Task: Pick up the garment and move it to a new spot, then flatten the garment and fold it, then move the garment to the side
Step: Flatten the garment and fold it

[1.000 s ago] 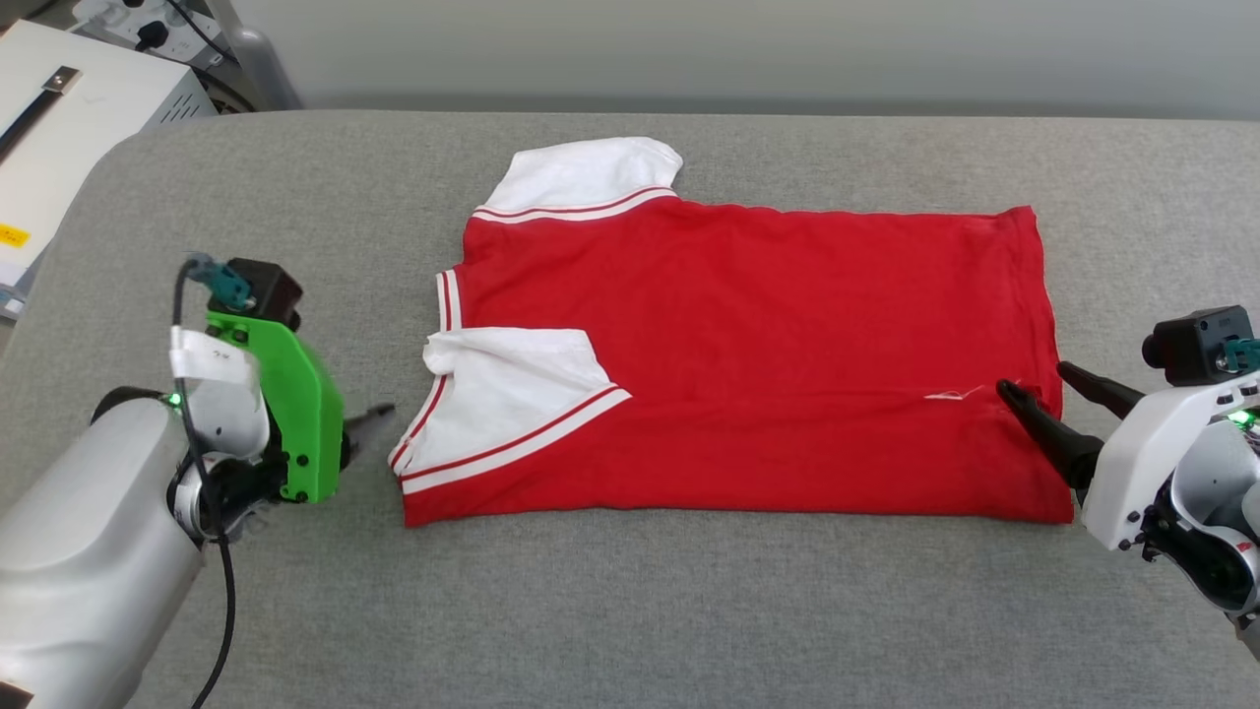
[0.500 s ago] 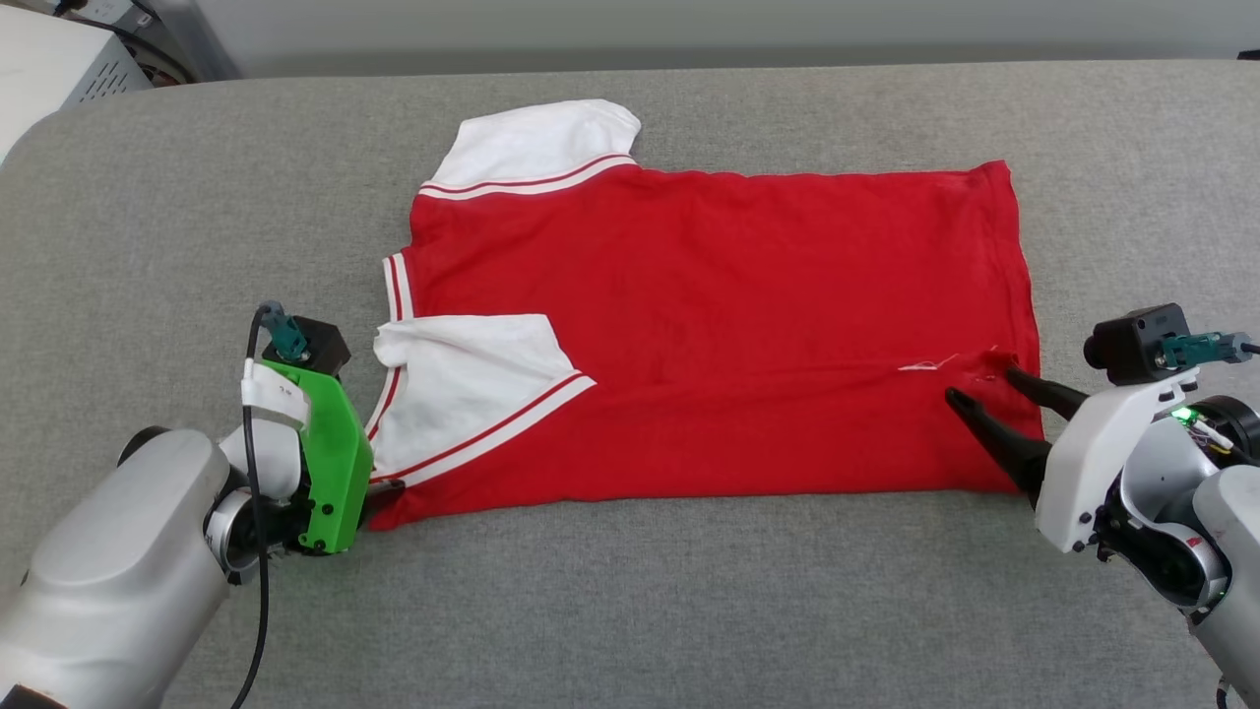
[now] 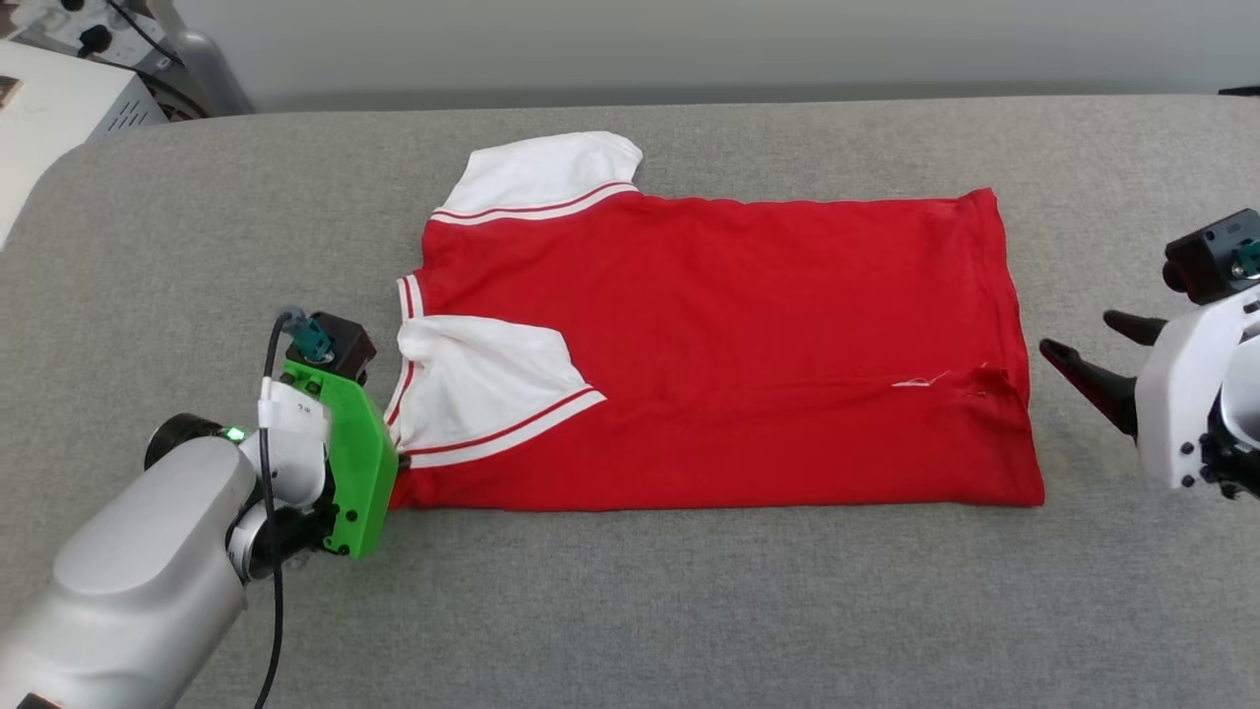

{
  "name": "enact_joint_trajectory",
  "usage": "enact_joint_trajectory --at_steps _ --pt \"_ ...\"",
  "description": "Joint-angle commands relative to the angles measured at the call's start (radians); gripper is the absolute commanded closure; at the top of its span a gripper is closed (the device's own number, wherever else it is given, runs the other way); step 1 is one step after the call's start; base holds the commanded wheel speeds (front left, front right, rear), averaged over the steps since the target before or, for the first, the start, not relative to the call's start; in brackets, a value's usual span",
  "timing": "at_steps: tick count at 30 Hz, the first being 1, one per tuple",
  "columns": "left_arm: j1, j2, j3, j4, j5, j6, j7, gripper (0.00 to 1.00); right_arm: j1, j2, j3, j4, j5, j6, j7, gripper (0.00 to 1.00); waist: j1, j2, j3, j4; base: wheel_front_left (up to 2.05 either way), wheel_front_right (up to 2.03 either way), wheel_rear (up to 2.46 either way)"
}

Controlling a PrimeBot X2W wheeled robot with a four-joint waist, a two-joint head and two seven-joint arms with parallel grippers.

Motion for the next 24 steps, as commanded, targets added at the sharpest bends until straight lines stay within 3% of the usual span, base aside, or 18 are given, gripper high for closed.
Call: enact_joint_trajectory --at_steps 1,6,9,18,23,24 --pt "0.008 0.004 0.001 -0.016 0.001 -0.002 -0.013 1.0 -0.013 -0.015 0.011 -0.003 0.029 -0.001 0.055 0.0 0.0 0.0 -0.01 0.014 0.0 0.0 0.0" --pt "0.003 0.013 -0.01 -0.06 0.023 0.001 -0.021 1.0 -0.019 -0.043 0.044 0.023 0.106 -0.001 0.227 0.0 0.0 0.0 0.002 0.028 0.0 0.0 0.0" --pt "-0.005 0.011 -0.011 -0.078 0.028 0.008 -0.022 1.0 -0.019 -0.028 0.057 0.063 0.117 -0.001 0.257 0.0 0.0 0.0 0.017 0.039 0.0 0.0 0.0" --pt "-0.008 0.004 -0.007 -0.106 0.031 0.025 -0.039 1.0 0.029 0.103 0.103 0.257 0.089 -0.001 0.208 0.0 0.0 0.0 0.063 0.061 0.0 0.0 0.0" --pt "0.004 0.004 -0.003 -0.098 0.021 0.029 -0.049 1.0 0.048 0.137 0.131 0.321 0.107 -0.001 0.177 0.0 0.0 0.0 0.068 0.06 0.0 0.0 0.0" --pt "0.011 0.003 -0.004 -0.094 0.017 0.029 -0.05 1.0 0.044 0.135 0.136 0.319 0.108 -0.001 0.159 0.79 0.0 0.0 0.063 0.056 0.0 0.0 0.0"
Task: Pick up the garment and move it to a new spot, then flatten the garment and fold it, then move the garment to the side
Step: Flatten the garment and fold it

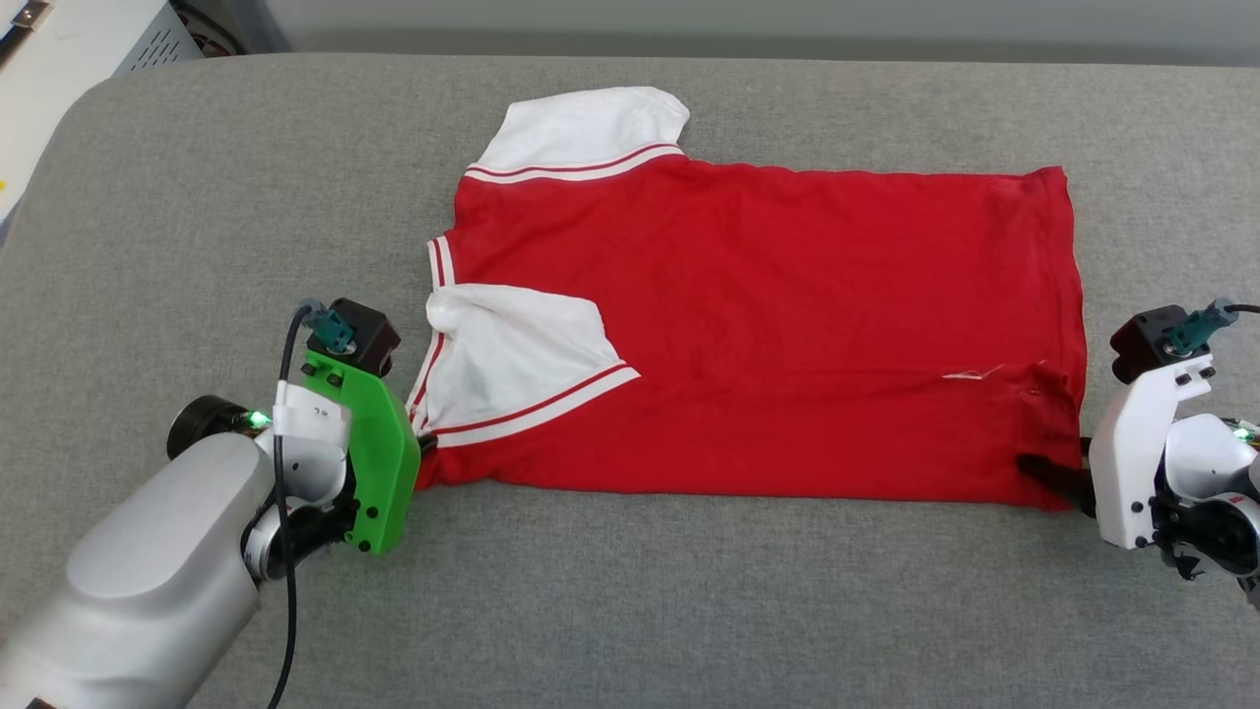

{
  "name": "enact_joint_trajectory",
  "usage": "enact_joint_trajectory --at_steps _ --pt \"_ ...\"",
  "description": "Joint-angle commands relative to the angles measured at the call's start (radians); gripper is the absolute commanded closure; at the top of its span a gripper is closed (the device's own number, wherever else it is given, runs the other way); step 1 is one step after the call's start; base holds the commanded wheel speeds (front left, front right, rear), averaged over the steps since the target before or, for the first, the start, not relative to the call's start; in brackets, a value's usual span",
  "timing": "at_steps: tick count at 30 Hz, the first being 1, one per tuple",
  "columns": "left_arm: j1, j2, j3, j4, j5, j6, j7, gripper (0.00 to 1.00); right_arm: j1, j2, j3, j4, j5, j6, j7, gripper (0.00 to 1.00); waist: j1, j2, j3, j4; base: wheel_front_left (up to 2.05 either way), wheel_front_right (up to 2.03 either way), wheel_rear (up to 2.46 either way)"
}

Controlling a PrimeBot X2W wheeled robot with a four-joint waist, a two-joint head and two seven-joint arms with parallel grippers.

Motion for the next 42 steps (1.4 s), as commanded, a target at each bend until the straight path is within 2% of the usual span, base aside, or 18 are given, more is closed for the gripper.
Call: enact_joint_trajectory --at_steps 1,6,11,13,14,19,25,27,28,29,30,31,32,38,42 --pt "0.019 -0.003 0.004 0.005 -0.011 0.002 -0.007 1.0 0.033 0.033 0.035 0.017 0.008 0.0 -0.017 1.0 0.0 0.0 -0.012 -0.009 0.0 0.0 0.0" --pt "0.056 0.013 0.022 0.007 -0.041 0.004 -0.029 1.0 0.019 -0.007 0.052 -0.041 0.011 0.0 -0.102 1.0 0.0 0.0 -0.063 -0.027 0.0 0.0 0.0" --pt "0.085 0.051 0.029 -0.038 -0.061 0.008 -0.018 1.0 0.035 -0.068 0.057 -0.128 0.033 0.0 -0.13 1.0 0.0 0.0 -0.102 -0.035 0.0 0.0 0.0" --pt "0.101 0.069 0.035 -0.072 -0.076 0.015 -0.009 1.0 0.05 -0.098 0.053 -0.169 0.041 0.0 -0.137 1.0 0.0 0.0 -0.112 -0.035 0.0 0.0 0.0" --pt "0.139 0.11 0.03 -0.152 -0.086 0.03 0.012 1.0 0.098 -0.152 0.03 -0.246 0.059 0.0 -0.126 1.0 0.0 0.0 -0.121 -0.034 0.0 0.0 0.0" --pt "0.186 0.138 0.014 -0.25 -0.085 0.057 0.026 1.0 0.168 -0.202 -0.021 -0.331 0.058 0.0 -0.105 1.0 0.0 0.0 -0.1 -0.033 0.0 0.0 0.0" --pt "0.218 0.14 -0.004 -0.264 -0.075 0.085 0.027 1.0 0.225 -0.179 -0.074 -0.336 0.044 0.0 -0.049 1.0 0.0 0.0 -0.054 -0.04 0.0 0.0 0.0" --pt "0.224 0.132 -0.008 -0.241 -0.078 0.085 0.027 1.0 0.236 -0.154 -0.081 -0.316 0.037 0.0 -0.03 1.0 0.0 0.0 -0.045 -0.041 0.0 0.0 0.0" --pt "0.227 0.116 -0.016 -0.192 -0.077 0.078 0.021 1.0 0.243 -0.11 -0.092 -0.268 0.022 0.0 -0.024 1.0 0.0 0.0 -0.037 -0.042 0.0 0.0 0.0" --pt "0.226 0.108 -0.017 -0.178 -0.079 0.075 0.018 1.0 0.244 -0.099 -0.092 -0.254 0.015 0.0 -0.026 1.0 0.0 0.0 -0.038 -0.04 0.0 0.0 0.0" --pt "0.223 0.102 -0.019 -0.162 -0.075 0.072 0.011 1.0 0.246 -0.086 -0.094 -0.24 0.011 0.0 -0.031 0.95 0.0 0.0 -0.04 -0.038 0.0 0.0 0.0" --pt "0.221 0.096 -0.017 -0.149 -0.073 0.07 0.003 0.99 0.248 -0.077 -0.096 -0.232 0.008 0.0 -0.037 0.7 0.0 0.0 -0.043 -0.037 0.0 0.0 0.0" --pt "0.216 0.091 -0.015 -0.135 -0.068 0.068 -0.01 0.0 0.248 -0.068 -0.1 -0.23 0.0 0.0 -0.057 0.0 0.0 0.0 -0.051 -0.035 0.0 0.0 0.0" --pt "0.184 0.112 0.03 -0.124 -0.055 0.065 -0.085 0.0 0.249 -0.051 -0.172 -0.242 -0.058 0.0 -0.227 0.0 0.0 0.0 -0.096 -0.034 0.0 0.0 0.0" --pt "0.142 0.14 0.082 -0.161 -0.046 0.082 -0.134 0.0 0.242 -0.014 -0.279 -0.255 -0.134 0.0 -0.4 0.0 0.0 0.0 -0.102 -0.042 0.0 0.0 0.0"
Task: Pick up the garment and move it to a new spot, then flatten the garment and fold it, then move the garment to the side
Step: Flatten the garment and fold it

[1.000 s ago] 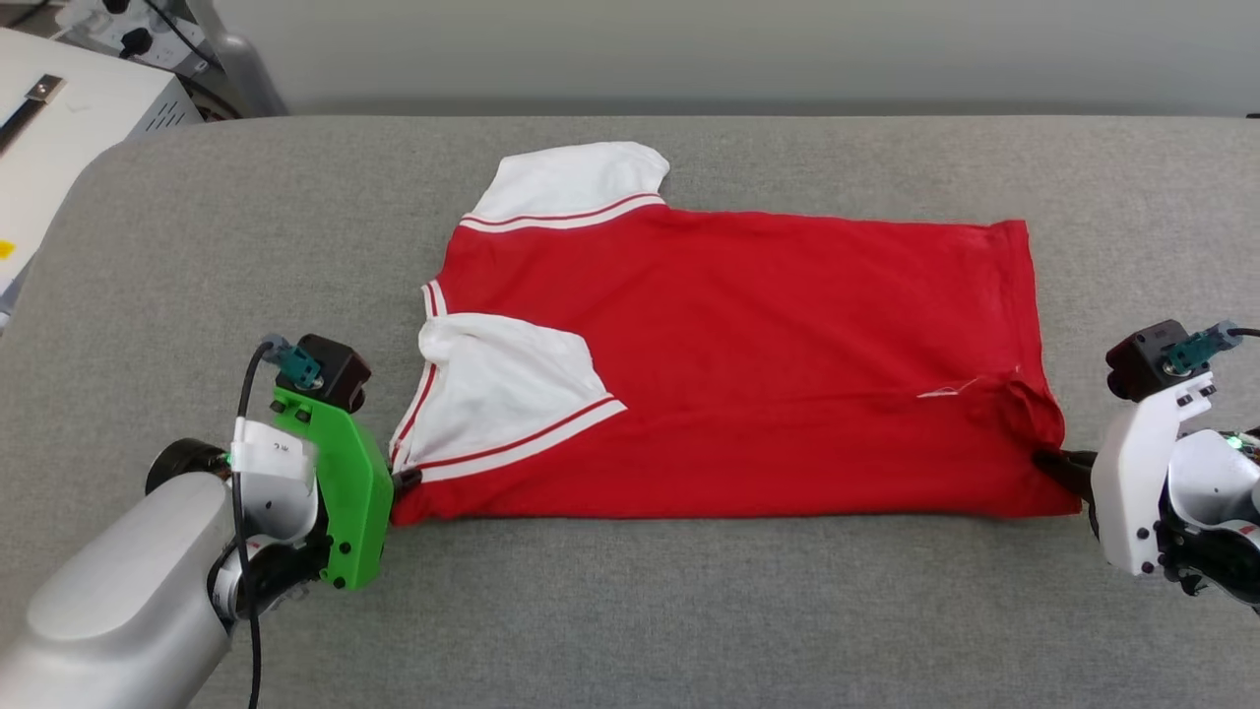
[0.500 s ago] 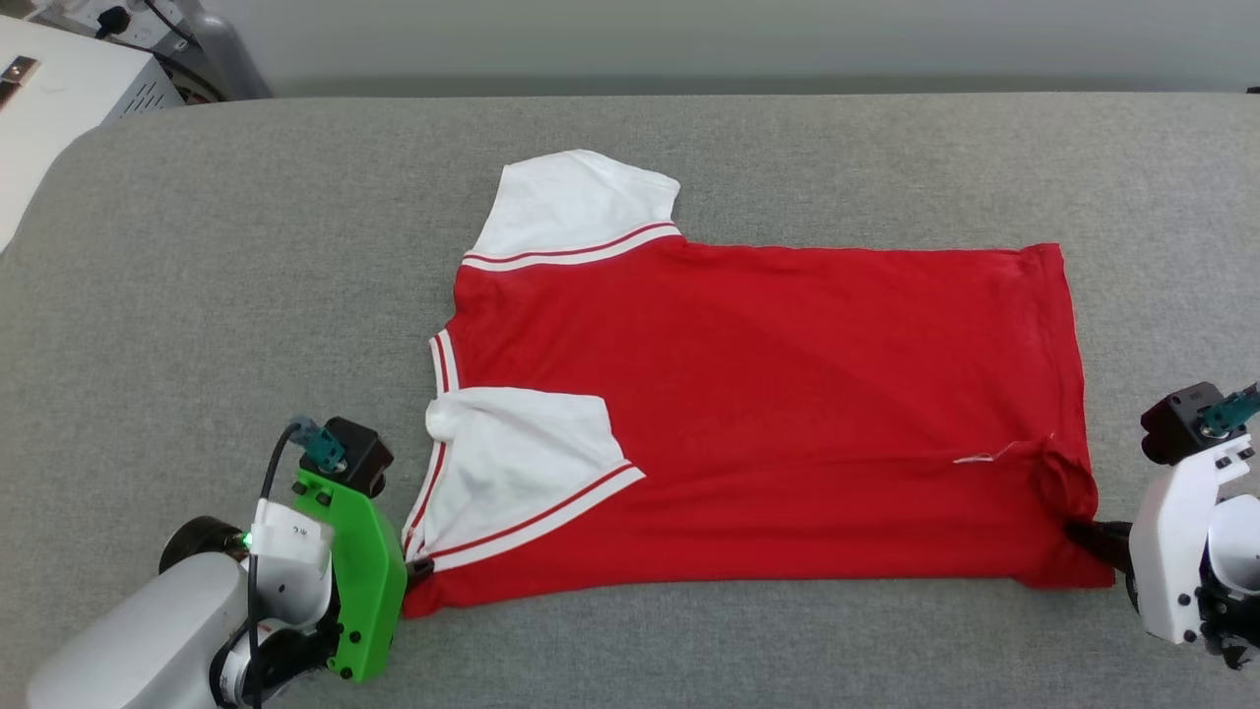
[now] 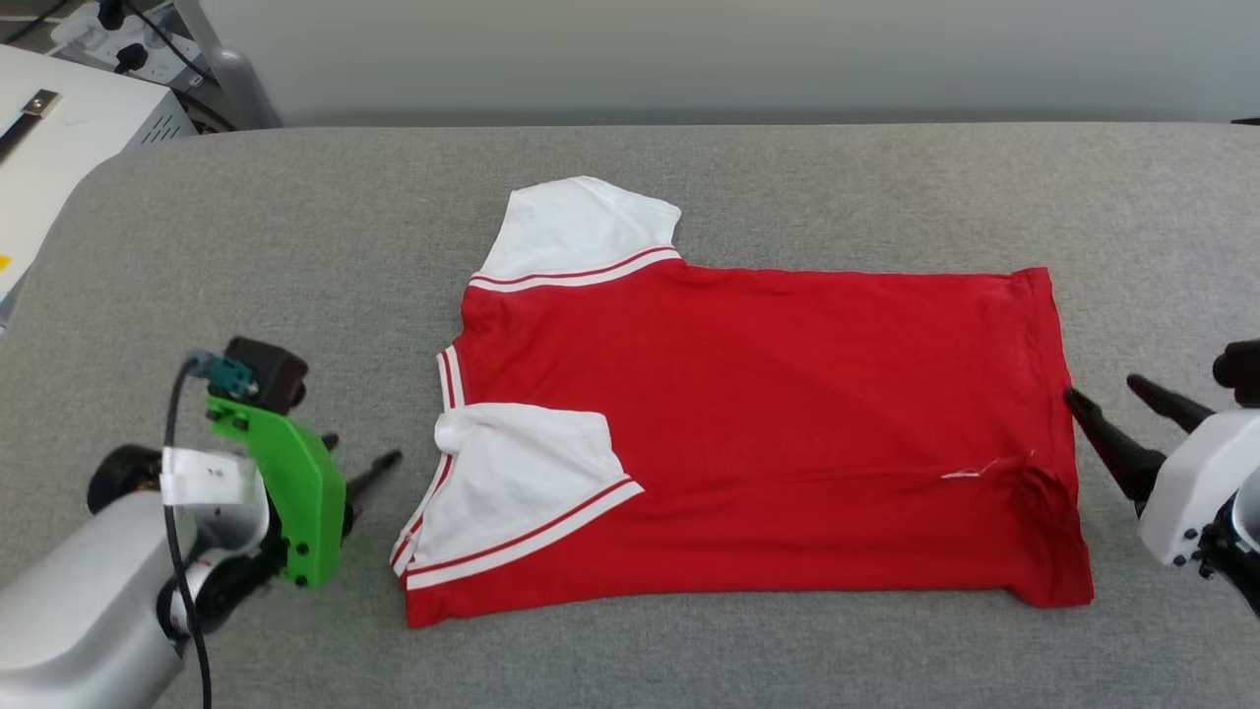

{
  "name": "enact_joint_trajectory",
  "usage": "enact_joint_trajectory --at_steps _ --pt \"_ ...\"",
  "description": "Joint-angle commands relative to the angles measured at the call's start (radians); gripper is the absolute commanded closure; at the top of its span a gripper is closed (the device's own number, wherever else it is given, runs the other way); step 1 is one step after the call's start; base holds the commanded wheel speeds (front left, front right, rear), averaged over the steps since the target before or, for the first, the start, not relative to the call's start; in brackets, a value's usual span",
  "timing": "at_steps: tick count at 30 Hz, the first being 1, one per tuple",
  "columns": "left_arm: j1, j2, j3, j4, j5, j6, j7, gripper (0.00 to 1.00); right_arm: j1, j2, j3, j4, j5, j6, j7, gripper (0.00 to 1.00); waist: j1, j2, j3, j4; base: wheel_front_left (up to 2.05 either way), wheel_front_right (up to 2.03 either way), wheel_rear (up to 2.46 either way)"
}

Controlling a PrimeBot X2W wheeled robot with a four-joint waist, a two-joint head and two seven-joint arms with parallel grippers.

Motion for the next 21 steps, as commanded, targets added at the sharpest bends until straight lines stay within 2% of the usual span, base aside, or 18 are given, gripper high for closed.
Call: enact_joint_trajectory --at_steps 1,5,11,17,21 --pt "-0.033 0.01 0.018 -0.011 0.02 0.011 -0.019 0.0 0.006 0.024 -0.027 -0.008 -0.028 -0.001 -0.045 0.0 0.0 0.0 0.0 -0.007 0.0 0.0 0.0" --pt "-0.101 0.02 0.066 -0.032 0.067 0.043 -0.09 0.0 0.006 0.09 -0.109 -0.037 -0.133 -0.001 -0.172 0.0 0.0 0.0 0.027 -0.027 0.0 0.0 0.0" --pt "-0.258 -0.002 0.107 -0.029 0.149 0.056 -0.159 0.0 0.003 0.205 -0.213 -0.107 -0.286 -0.001 -0.303 0.0 0.0 0.0 0.111 -0.066 0.0 0.0 0.0" --pt "-0.473 -0.052 0.115 0.06 0.168 0.028 -0.077 0.0 -0.011 0.285 -0.249 -0.204 -0.376 -0.001 -0.358 0.0 0.0 0.0 0.218 -0.115 0.0 0.0 0.0" --pt "-0.618 -0.089 0.101 0.149 0.152 -0.003 0.055 0.0 -0.025 0.318 -0.246 -0.259 -0.406 -0.001 -0.363 0.0 0.0 0.0 0.293 -0.157 0.0 0.0 0.0"
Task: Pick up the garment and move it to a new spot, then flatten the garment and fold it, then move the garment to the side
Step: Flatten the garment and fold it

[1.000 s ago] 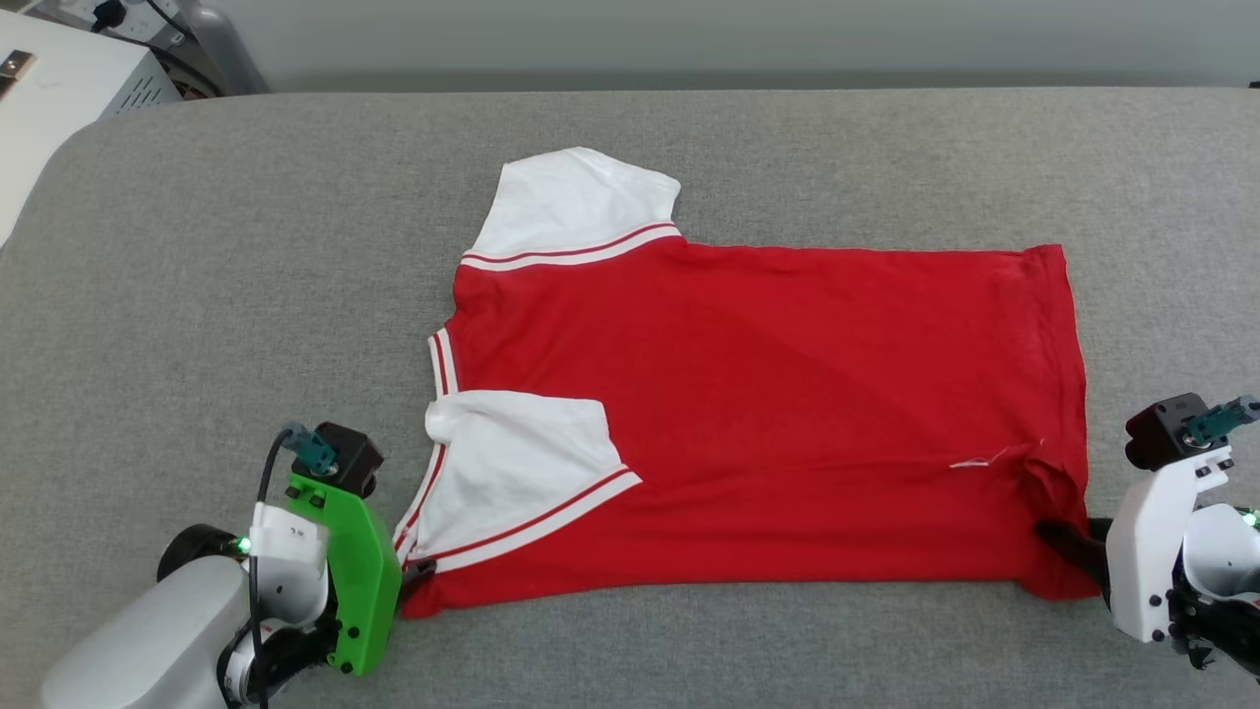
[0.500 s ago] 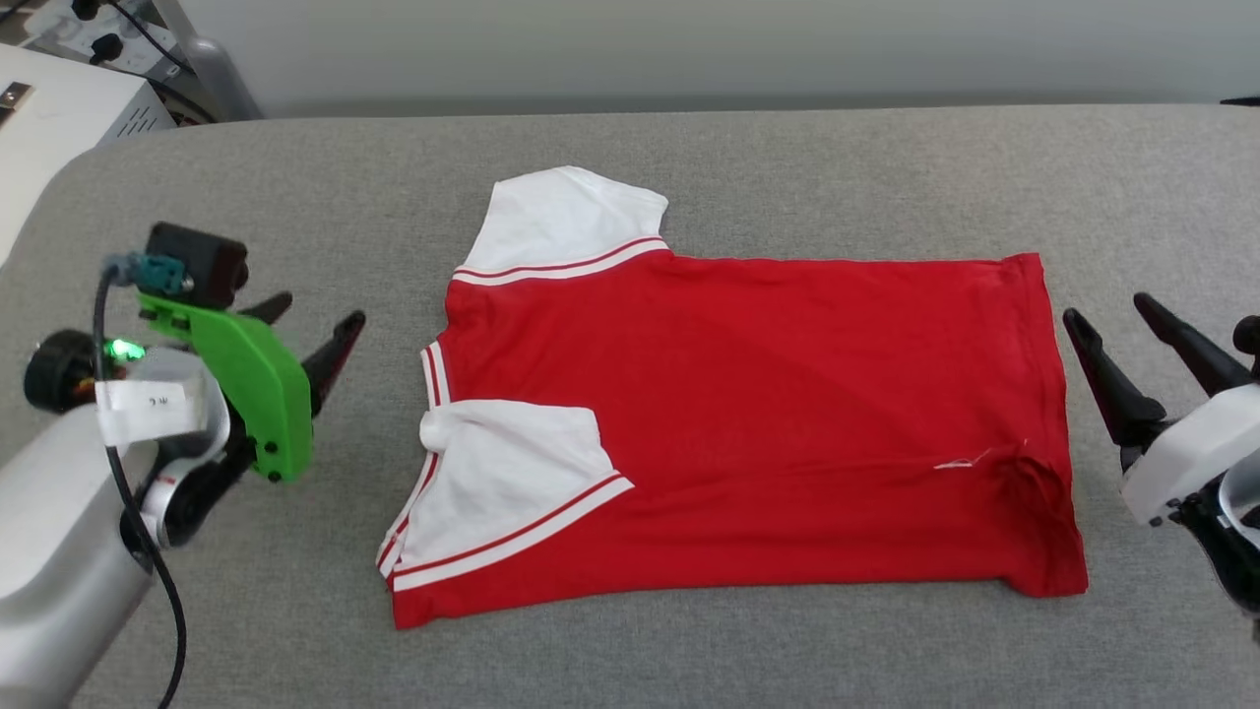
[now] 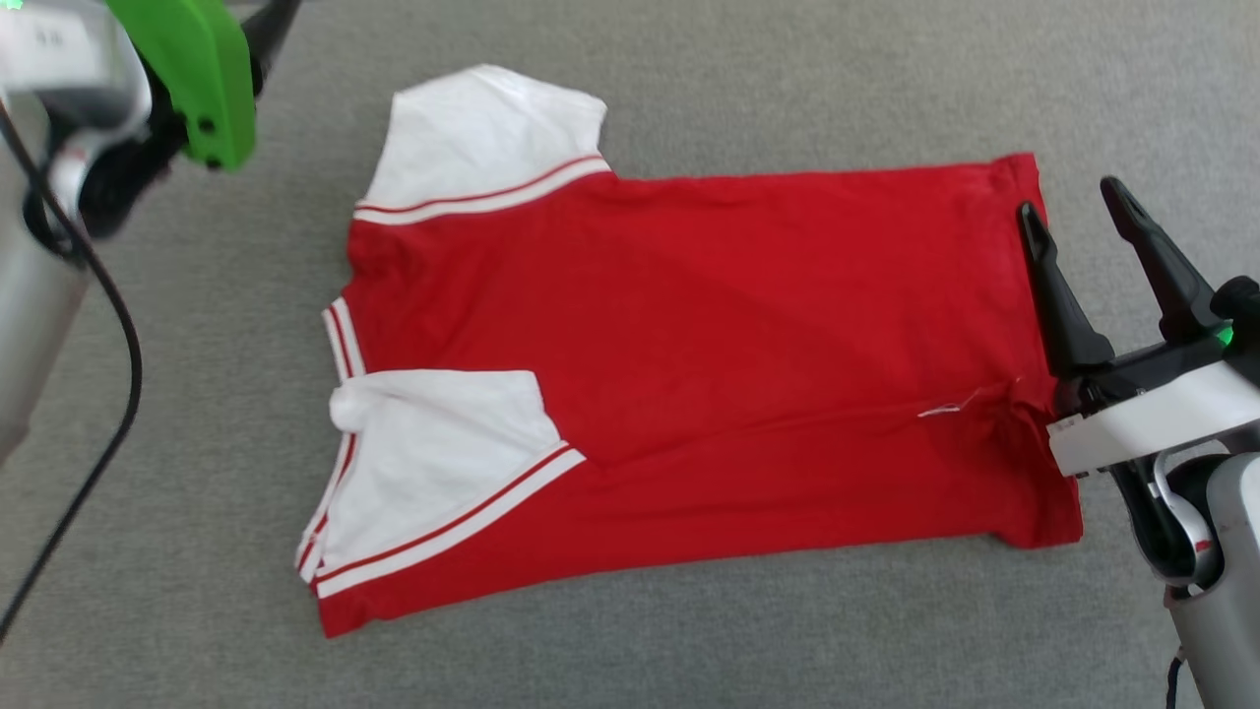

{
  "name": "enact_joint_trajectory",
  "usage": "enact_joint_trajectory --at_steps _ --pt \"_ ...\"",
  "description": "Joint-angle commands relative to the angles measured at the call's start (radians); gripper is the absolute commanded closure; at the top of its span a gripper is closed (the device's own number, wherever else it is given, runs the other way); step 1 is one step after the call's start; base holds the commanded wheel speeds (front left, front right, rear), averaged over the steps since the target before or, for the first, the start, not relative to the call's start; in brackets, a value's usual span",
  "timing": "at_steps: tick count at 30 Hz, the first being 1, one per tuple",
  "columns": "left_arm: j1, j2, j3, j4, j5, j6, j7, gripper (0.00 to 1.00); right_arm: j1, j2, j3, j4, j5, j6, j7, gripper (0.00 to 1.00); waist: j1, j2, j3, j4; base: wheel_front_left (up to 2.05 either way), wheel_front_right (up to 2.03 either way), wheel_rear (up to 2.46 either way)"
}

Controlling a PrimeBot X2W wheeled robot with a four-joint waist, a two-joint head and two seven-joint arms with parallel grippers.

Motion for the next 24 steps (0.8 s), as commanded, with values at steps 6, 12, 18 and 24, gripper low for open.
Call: enact_joint_trajectory --at_steps 6,12,18,24 --pt "-0.171 -0.05 -0.024 0.108 -0.081 -0.035 0.272 0.0 -0.037 0.028 -0.003 -0.047 -0.022 -0.001 -0.004 0.0 0.0 0.0 0.182 -0.115 0.0 0.0 0.0" --pt "-0.262 -0.066 -0.065 0.194 -0.093 -0.05 0.44 0.0 -0.072 0.038 0.003 -0.054 -0.03 -0.001 -0.009 0.0 0.0 0.0 0.26 -0.149 0.0 0.0 0.0" --pt "-0.26 -0.064 -0.118 0.283 -0.064 -0.063 0.49 0.0 -0.088 0.04 0.002 -0.036 -0.03 -0.001 -0.02 0.0 0.0 0.0 0.284 -0.161 0.0 0.0 0.0" --pt "-0.216 -0.065 -0.148 0.321 -0.069 -0.084 0.486 1.0 -0.1 0.031 -0.014 -0.023 -0.026 -0.001 -0.027 0.0 0.0 0.0 0.27 -0.144 0.0 0.0 0.0"
